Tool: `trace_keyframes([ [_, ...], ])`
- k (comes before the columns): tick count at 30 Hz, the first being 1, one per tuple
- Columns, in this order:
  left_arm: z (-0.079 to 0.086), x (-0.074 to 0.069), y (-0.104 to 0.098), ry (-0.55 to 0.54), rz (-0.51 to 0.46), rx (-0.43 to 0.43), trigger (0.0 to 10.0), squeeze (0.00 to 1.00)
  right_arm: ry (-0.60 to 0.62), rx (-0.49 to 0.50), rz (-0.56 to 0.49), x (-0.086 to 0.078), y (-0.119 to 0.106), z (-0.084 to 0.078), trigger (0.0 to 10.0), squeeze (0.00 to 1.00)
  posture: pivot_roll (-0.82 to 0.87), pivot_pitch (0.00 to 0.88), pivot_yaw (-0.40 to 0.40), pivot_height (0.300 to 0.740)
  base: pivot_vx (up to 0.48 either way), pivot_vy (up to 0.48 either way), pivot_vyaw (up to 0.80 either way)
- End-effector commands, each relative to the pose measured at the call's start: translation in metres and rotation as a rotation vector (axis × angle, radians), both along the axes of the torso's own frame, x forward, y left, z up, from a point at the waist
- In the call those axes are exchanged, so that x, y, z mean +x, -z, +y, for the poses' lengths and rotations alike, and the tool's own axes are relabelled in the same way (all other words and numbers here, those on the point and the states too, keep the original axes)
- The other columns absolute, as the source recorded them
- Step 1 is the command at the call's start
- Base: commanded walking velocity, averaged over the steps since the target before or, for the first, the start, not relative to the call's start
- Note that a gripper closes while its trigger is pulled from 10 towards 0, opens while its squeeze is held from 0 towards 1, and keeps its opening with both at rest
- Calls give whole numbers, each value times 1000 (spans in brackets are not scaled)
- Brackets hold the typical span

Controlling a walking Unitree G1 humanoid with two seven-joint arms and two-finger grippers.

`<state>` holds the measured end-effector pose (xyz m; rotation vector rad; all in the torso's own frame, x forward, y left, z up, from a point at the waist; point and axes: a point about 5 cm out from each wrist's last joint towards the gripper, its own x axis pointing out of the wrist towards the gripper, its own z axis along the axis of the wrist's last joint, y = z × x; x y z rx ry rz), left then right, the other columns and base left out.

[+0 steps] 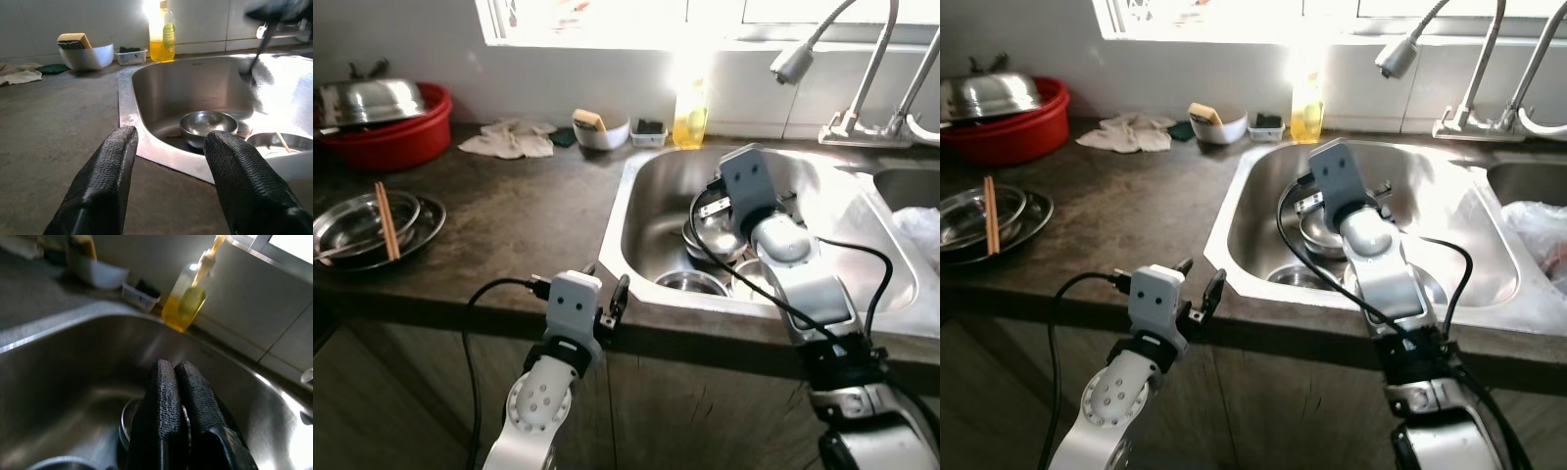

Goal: Kitchen organization

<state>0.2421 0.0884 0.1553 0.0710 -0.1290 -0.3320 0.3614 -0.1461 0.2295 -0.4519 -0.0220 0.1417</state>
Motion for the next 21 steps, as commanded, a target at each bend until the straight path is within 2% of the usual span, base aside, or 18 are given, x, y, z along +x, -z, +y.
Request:
trace_keyframes([
  [1,0,-1,-4,-3,-10,0,10000,0,-7,-63,68,5,6,-1,10000,0,87,82,-17,740,0,0,0],
  [8,-1,-2,-4,2,-9,-1,10000,0,-72,-177,272,6,34,-2,10000,0,85,88,-18,740,0,0,0],
  [11,-2,-2,-4,2,-7,-1,10000,0,-93,-196,319,4,42,-2,10000,0,87,88,-18,740,0,0,0],
  [12,-2,-2,-4,3,-7,-1,10000,0,-99,-197,329,4,44,-1,10000,318,87,88,-18,740,0,0,0],
  [13,-2,-2,-4,3,-6,-2,10000,0,-96,-195,328,3,45,-1,10000,1000,89,88,-20,740,0,0,0],
  [21,-2,-2,-3,3,-4,-1,10000,0,-55,-170,300,2,43,-4,10000,1000,86,80,-18,740,0,0,0],
])
